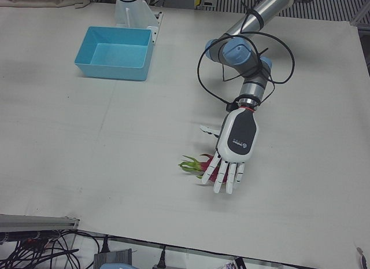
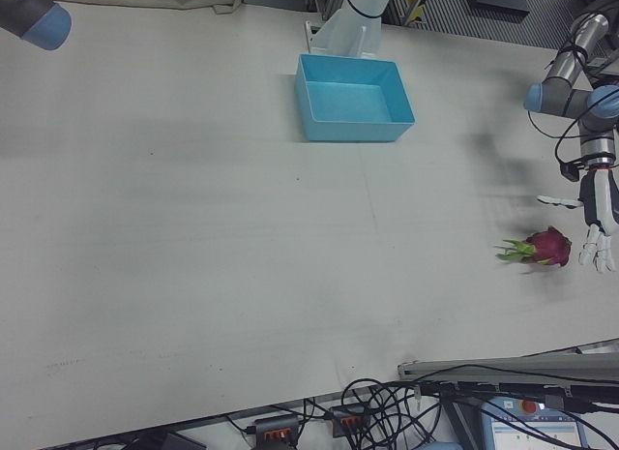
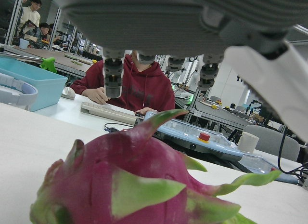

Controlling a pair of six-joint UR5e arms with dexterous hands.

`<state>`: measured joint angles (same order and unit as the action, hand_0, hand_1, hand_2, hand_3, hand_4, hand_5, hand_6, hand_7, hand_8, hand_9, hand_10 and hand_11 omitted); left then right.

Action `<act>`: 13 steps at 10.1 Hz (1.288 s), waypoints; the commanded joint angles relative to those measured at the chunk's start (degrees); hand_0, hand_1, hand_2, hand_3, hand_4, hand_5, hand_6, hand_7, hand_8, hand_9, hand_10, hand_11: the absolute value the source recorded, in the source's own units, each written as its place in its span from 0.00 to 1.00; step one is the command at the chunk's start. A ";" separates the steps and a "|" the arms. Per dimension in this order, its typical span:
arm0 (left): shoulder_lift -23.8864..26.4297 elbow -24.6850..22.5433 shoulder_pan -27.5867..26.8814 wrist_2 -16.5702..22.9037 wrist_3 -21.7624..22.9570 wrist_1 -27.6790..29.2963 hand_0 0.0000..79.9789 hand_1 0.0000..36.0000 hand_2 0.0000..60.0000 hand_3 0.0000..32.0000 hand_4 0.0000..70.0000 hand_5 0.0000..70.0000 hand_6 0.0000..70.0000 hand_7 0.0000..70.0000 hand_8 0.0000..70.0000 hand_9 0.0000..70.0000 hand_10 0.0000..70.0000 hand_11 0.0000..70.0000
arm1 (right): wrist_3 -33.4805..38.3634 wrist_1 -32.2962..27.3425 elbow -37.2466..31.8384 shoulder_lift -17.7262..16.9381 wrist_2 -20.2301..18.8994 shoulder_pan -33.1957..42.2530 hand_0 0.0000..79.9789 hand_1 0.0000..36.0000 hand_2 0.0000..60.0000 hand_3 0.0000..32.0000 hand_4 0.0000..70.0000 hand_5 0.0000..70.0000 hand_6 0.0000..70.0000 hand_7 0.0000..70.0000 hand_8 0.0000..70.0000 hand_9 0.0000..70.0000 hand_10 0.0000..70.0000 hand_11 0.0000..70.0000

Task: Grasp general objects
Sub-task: 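Bring the open left hand down beside the dragon fruit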

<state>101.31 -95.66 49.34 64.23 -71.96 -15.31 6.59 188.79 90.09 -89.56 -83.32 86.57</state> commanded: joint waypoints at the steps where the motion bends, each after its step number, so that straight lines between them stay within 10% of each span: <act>1: 3.18 -0.05 -0.47 -6.28 -5.37 -4.37 0.70 0.58 0.01 0.09 0.00 0.12 0.00 0.10 0.01 0.00 0.13 0.22 | 0.00 0.00 0.00 0.00 0.00 0.00 0.00 0.00 0.00 0.00 0.00 0.00 0.00 0.00 0.00 0.00 0.00 0.00; 13: 4.07 5.48 -5.30 -9.47 -11.71 -2.79 0.67 0.57 0.14 0.00 0.11 0.16 0.03 0.10 0.05 0.00 0.16 0.26 | 0.00 0.00 0.00 0.00 0.00 0.00 0.00 0.00 0.00 0.00 0.00 0.00 0.00 0.00 0.00 0.00 0.00 0.00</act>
<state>105.35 -90.57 44.18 54.81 -83.54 -17.34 6.59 188.79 90.09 -89.56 -83.32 86.57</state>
